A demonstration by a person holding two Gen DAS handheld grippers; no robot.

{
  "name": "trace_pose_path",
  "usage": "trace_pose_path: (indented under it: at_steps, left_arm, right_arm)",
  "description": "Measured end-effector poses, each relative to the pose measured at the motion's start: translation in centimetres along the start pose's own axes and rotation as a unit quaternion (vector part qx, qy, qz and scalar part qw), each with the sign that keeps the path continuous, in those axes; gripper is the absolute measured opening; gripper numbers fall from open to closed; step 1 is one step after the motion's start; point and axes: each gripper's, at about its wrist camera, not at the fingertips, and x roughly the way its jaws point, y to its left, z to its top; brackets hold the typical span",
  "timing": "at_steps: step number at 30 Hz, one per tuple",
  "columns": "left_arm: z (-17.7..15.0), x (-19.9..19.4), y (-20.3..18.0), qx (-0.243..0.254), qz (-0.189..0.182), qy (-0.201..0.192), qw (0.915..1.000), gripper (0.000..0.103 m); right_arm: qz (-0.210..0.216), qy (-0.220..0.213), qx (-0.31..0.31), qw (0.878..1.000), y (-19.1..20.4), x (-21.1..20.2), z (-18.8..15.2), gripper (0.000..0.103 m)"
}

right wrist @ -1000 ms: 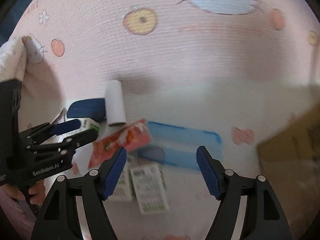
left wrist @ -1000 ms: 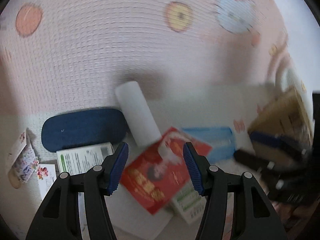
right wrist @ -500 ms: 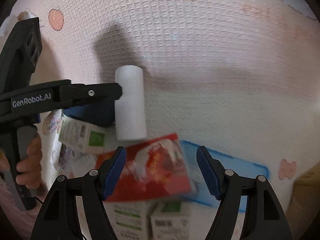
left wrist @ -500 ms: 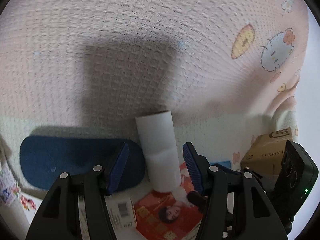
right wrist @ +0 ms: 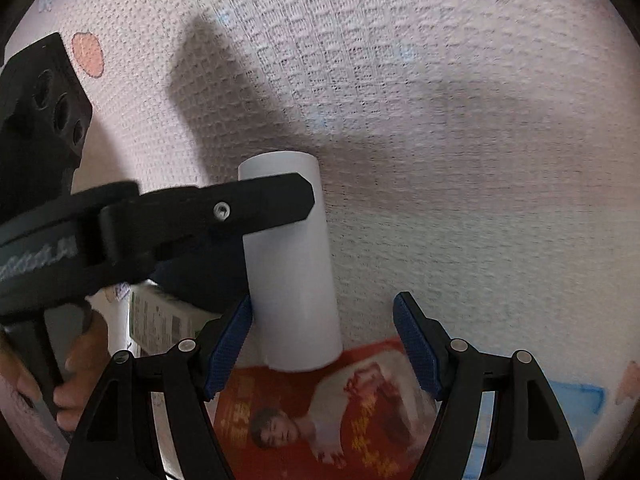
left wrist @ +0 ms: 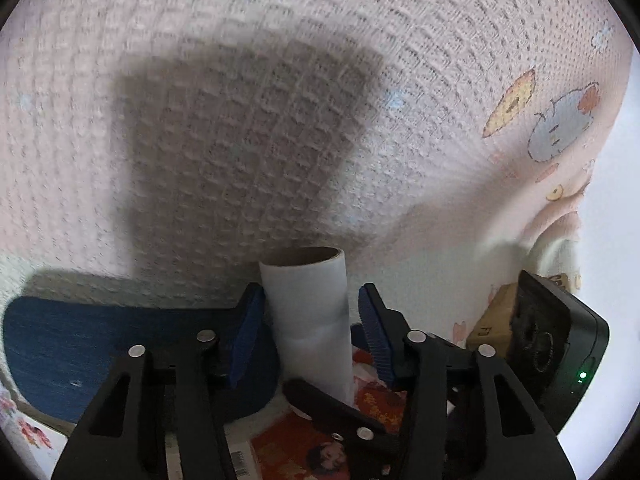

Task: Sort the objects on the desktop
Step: 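Close the left gripper around the white paper roll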

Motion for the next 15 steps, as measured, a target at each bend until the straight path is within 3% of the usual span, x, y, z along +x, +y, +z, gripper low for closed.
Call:
trace_pose_path:
  at_steps: [2,4,6,10,15]
  left_arm:
    - [-0.2,0.5,-0.1,-0.002,-0.008,0.009,0.9999,0.047]
    - [-0.5,0.6,-0.4,0.005,-0.005,0.002,1.0000,0.047]
    - [-0.8,0.8,-0.7,0.009,-0.010,0.005,0.9999,0.047]
    - [-1.5,0.6,-1.8,0.022,-0.006,-0.001,0.9997,0.047]
    - [-2.0,-1.3,-3.2,0.025,-0.047,-0.009,0.9985,0.046]
  right_arm:
    - [0.010,-0.013,0.002,1.000,-0.1,0.0,-0.1,0.071]
    - [0.022,-0.025,0.007,0.999,-0.4,-0.3,-0.4,0.063]
    - [0.038,-0.030,0.015,0.999,-0.7,-0.4,-0.6,0.042]
    - [0.053,-0.034,0.028,0.998,-1.5,-1.1,-1.0,0.041]
    - [0.055,-0.068,0.016,0.996,-1.6,-4.3,-1.9,0.041]
